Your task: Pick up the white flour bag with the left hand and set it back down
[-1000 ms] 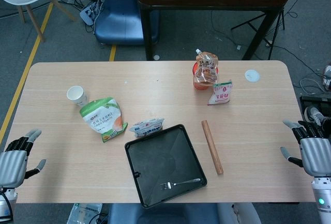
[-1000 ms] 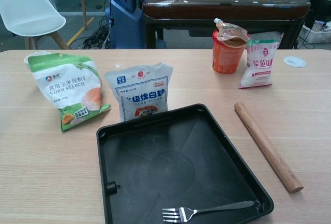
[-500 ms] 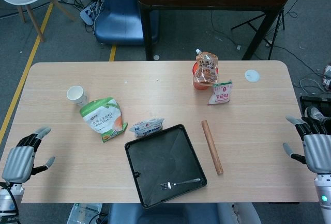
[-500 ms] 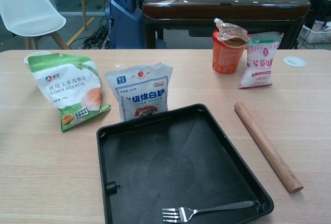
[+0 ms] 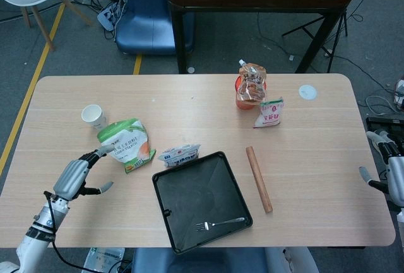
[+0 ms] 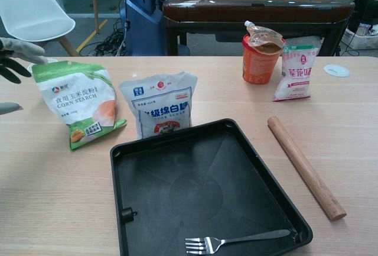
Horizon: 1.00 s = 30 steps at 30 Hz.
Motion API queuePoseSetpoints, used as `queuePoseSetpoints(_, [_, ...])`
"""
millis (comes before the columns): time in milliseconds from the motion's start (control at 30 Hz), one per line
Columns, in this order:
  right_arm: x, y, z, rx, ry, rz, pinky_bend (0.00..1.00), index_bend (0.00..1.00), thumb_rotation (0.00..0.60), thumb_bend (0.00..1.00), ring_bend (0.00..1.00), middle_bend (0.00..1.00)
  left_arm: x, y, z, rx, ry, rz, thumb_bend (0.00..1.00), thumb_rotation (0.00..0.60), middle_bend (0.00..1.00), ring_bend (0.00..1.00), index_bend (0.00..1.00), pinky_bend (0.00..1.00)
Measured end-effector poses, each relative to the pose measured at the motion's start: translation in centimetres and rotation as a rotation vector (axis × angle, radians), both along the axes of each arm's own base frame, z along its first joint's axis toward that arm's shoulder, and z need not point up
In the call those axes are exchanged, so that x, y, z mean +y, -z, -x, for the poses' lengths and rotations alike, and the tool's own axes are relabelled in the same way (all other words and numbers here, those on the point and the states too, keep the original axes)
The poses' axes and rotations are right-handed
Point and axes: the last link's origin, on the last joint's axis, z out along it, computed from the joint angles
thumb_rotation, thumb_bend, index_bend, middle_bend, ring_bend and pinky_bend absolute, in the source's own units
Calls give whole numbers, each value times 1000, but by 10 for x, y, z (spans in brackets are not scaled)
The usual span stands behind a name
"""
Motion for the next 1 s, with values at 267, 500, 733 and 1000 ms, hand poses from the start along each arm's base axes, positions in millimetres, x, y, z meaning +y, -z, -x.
queuePoseSetpoints(267, [5, -2, 3, -1, 17, 2, 162, 220, 600, 250, 185, 300, 31, 36, -29, -70, 31, 83, 212, 600, 165, 225, 113, 244])
queuePoseSetpoints(500, [8, -4, 5, -2, 25, 5, 162, 220, 600, 250, 185, 300, 52, 61, -48, -79, 48, 98, 187, 600, 164, 222, 101, 256])
queuePoseSetpoints(733, [11, -5, 8, -6, 40, 9, 162, 220, 600, 249, 186, 300, 68, 82, -64, -92, 51, 124, 173, 600, 162, 219, 94, 256])
queuePoseSetpoints(1000, [13, -6, 11, -7, 51, 13, 162, 225, 600, 249, 186, 300, 77, 103, -72, -86, 58, 155, 173, 600, 161, 219, 91, 256])
